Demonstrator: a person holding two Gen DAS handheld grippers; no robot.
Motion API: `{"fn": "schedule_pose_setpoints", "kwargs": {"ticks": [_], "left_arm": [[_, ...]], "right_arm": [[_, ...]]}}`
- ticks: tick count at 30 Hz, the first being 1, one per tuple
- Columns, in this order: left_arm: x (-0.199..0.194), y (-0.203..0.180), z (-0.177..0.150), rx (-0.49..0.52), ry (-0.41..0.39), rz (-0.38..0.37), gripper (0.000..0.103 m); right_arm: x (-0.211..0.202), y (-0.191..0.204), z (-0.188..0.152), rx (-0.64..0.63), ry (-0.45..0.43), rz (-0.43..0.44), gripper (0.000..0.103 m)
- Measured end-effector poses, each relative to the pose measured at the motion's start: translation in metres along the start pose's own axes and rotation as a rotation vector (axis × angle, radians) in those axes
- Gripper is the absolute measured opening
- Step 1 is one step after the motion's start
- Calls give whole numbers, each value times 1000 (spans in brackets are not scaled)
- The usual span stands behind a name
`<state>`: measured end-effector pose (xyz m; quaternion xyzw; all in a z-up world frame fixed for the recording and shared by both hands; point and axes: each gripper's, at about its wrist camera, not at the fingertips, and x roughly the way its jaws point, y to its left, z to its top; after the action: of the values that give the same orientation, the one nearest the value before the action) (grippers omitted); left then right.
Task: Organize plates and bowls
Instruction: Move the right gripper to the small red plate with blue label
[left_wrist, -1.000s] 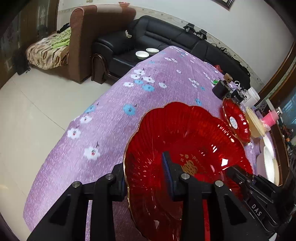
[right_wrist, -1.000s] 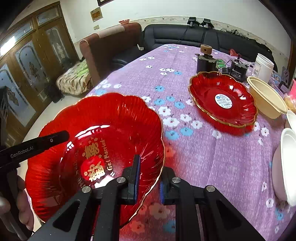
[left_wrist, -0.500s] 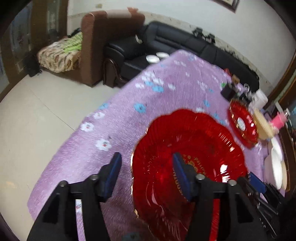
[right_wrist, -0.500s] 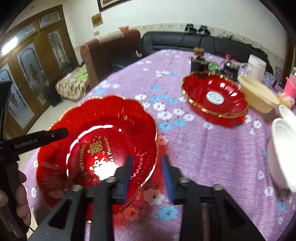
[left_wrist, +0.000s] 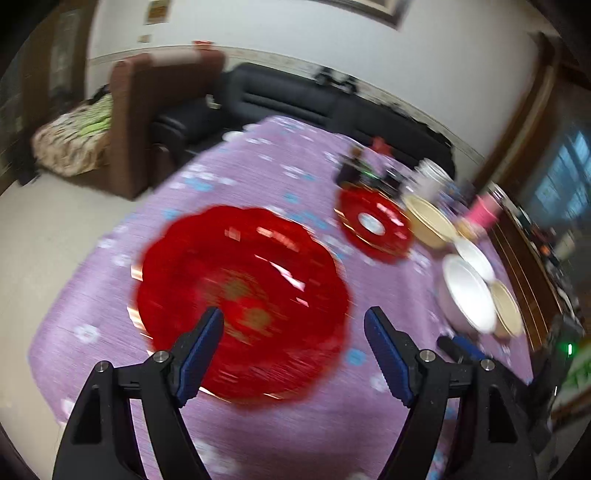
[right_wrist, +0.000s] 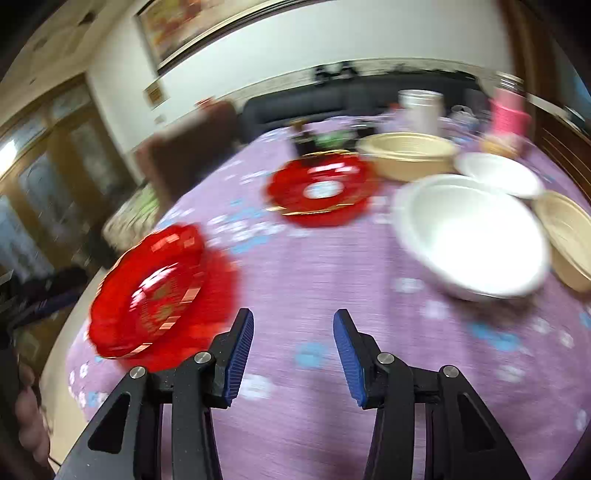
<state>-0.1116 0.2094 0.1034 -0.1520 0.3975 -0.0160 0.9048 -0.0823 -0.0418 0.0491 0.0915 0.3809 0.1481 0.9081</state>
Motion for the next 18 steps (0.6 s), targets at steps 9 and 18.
{"fn": "schedule_pose_setpoints", "kwargs": {"ticks": [9, 18], "left_arm": [[28, -64, -30, 115, 89, -71, 78], [37, -86, -38, 154, 119, -45, 78]], "right_arm": [[-45, -128, 13, 254, -91, -190, 49], [-6, -175, 32, 384, -31, -146, 48]]}}
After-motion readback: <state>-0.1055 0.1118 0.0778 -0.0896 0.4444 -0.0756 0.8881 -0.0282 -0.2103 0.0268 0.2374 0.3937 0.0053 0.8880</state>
